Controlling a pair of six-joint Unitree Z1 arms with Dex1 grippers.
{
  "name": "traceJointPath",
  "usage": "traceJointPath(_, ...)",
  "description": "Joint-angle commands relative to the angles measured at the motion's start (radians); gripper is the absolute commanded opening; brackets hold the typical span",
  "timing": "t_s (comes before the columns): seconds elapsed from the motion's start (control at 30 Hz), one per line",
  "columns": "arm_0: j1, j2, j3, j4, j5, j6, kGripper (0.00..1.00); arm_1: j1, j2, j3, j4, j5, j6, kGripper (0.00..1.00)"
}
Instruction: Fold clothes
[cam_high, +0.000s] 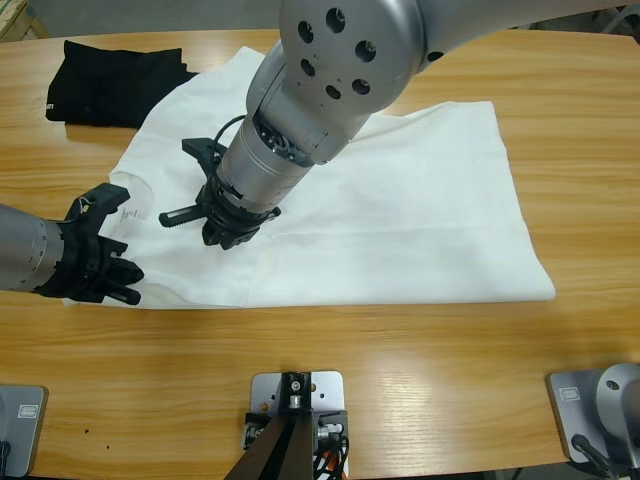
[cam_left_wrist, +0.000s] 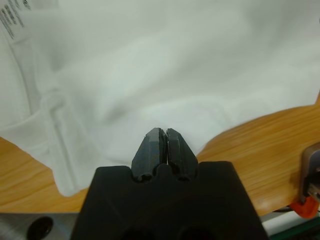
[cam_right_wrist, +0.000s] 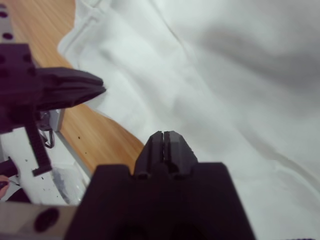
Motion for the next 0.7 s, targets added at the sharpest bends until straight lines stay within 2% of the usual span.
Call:
traceJointPath(0.03, -0.032, 0.012, 0.036, -0.012, 0.002, -0.024, 0.0, 0.009, 0.083, 0.02, 0.007, -0.008, 0.003, 0.0)
traceJointPath(0.33, -0.045, 0.024, 0.052, -0.012, 0.001, -0.026, 0.0, 0.009, 0.066, 0.103, 0.022, -0.078, 0.015, 0.0)
traceJointPath(0.7, -0.073, 0.113, 0.047, -0.025, -0.021, -0.033, 0.0, -0.023, 0.03, 0.14, 0.051, -0.182, 0.026, 0.0)
